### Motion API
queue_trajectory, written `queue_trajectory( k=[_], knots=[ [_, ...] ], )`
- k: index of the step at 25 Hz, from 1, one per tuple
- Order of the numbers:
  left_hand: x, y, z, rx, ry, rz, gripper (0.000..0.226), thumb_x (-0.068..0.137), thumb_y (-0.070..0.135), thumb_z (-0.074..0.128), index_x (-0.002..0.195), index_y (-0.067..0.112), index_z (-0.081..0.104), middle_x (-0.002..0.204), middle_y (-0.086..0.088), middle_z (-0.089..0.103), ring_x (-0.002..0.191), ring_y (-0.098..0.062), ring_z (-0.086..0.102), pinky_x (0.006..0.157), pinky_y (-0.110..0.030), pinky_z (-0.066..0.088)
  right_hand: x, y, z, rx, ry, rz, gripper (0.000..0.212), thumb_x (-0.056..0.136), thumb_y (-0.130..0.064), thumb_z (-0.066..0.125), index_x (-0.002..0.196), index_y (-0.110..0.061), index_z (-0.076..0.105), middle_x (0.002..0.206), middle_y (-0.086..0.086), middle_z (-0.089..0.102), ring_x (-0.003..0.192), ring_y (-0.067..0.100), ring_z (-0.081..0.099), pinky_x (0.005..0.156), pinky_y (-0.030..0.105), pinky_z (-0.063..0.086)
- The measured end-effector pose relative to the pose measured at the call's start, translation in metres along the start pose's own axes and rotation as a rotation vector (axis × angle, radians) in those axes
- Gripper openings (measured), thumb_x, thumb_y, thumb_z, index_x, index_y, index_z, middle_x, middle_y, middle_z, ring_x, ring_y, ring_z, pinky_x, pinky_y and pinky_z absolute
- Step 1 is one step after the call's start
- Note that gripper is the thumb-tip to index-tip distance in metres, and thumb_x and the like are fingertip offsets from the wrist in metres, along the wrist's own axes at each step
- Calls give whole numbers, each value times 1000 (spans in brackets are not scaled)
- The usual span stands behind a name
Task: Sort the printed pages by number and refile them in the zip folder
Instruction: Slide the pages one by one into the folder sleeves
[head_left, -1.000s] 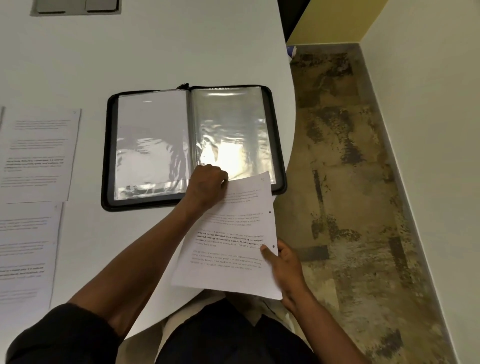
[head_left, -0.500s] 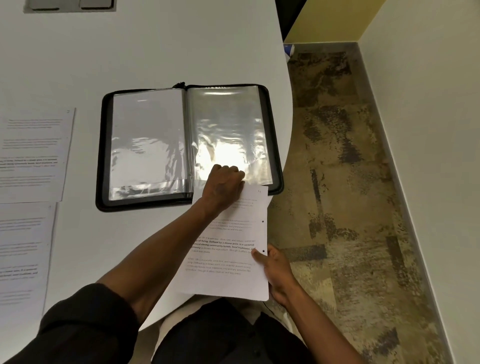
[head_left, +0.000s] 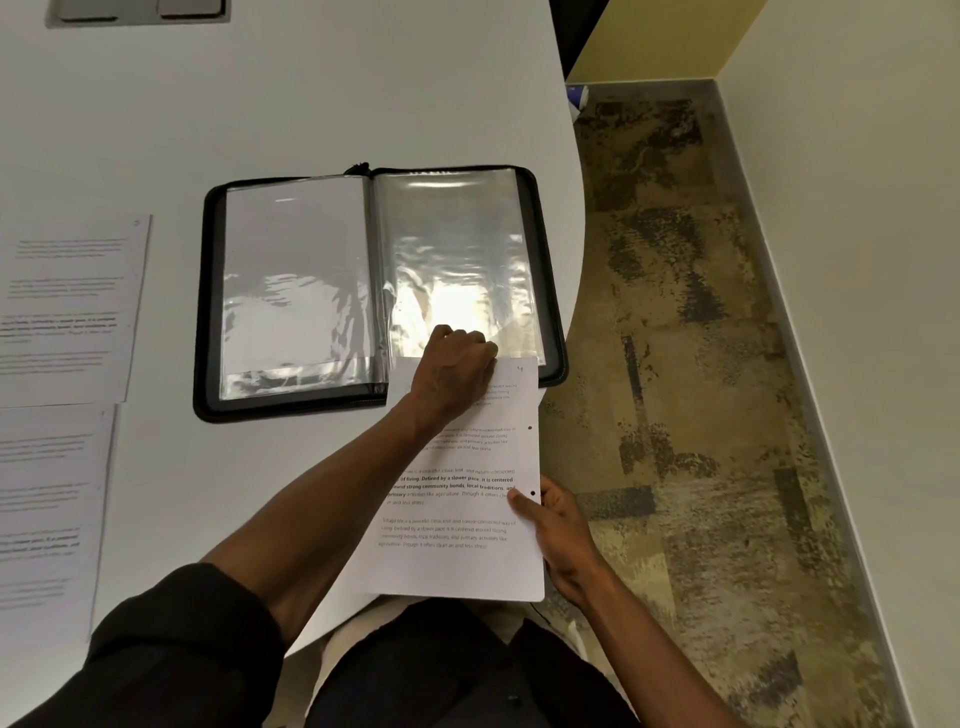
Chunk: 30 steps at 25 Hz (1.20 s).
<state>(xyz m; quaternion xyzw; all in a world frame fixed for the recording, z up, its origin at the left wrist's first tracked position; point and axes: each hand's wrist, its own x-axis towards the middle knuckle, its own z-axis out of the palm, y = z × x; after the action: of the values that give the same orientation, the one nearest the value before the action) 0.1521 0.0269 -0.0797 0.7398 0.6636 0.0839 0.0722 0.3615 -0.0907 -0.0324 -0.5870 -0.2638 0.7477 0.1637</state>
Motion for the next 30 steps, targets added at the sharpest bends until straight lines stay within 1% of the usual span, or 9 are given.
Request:
queue_trajectory(
  k=[7, 12, 17, 21, 23, 25, 27, 28, 30],
  knots=[
    [-2, 3, 5, -1, 13, -12, 23, 94, 23, 52, 81, 13, 69, 76, -2, 68, 66, -22, 59, 83, -37, 40, 5, -3, 2, -26, 13, 22, 26, 98, -4, 58, 122, -11, 65, 115, 10, 74, 99, 28, 73, 79, 38, 59],
    [-4, 3, 8, -14, -13, -11, 26, 96, 24, 52, 79, 12, 67, 72, -2, 65, 62, -19, 56, 84, -36, 41, 8, -5, 7, -16, 83, -14, 22, 102, -13, 54, 120, -22, 63, 111, 5, 75, 94, 21, 74, 76, 34, 60],
    [-3, 5, 3, -15, -13, 6, 26, 97, 24, 51, 83, 12, 69, 74, -3, 66, 63, -21, 57, 87, -38, 40, 19, -14, 7, -76, 122, -65, 27, 104, -18, 51, 130, -20, 60, 111, 2, 74, 97, 21, 73, 86, 45, 60],
    [-6, 3, 3, -24, -4, 22, 28, 98, 25, 49, 84, 12, 70, 76, -3, 67, 65, -21, 58, 87, -37, 38, 23, -27, 5, -21, 117, -70, 23, 104, -14, 50, 124, -19, 61, 105, 0, 74, 91, 18, 74, 71, 31, 61],
    [-10, 0, 1, -39, -11, 27, 28, 98, 26, 48, 87, 13, 70, 79, -3, 68, 67, -21, 58, 88, -36, 37, 28, -36, 6, -2, 109, -51, 24, 104, -15, 51, 126, -20, 60, 108, 3, 73, 93, 20, 72, 68, 30, 60],
    [-14, -1, 1, -91, -34, 16, 25, 96, 28, 51, 95, 15, 73, 89, -3, 71, 78, -22, 62, 91, -37, 36, 37, -42, 4, -1, 108, -45, 25, 104, -15, 50, 127, -19, 60, 109, 5, 72, 94, 21, 71, 67, 30, 60],
    [-33, -2, 4, -171, 14, -76, 24, 93, 29, 59, 108, 16, 73, 110, -6, 70, 103, -27, 63, 98, -42, 37, 45, -45, 4, 3, 112, -36, 26, 104, -15, 51, 129, -16, 59, 110, 6, 72, 94, 22, 71, 69, 32, 60],
    [-49, -3, 5, -186, 62, -151, 30, 92, 32, 61, 116, 17, 70, 123, -8, 66, 118, -30, 57, 103, -45, 36, 48, -45, 4, 8, 116, -42, 27, 104, -15, 52, 130, -16, 59, 111, 7, 72, 95, 23, 71, 71, 33, 60],
    [-92, -5, 8, -164, 54, -297, 48, 96, 46, 55, 136, 20, 57, 150, -12, 46, 144, -34, 31, 116, -52, 25, 51, -42, 1, -32, 142, -72, 29, 101, -18, 58, 130, -19, 57, 115, 8, 72, 96, 22, 72, 76, 37, 61]
  ],
)
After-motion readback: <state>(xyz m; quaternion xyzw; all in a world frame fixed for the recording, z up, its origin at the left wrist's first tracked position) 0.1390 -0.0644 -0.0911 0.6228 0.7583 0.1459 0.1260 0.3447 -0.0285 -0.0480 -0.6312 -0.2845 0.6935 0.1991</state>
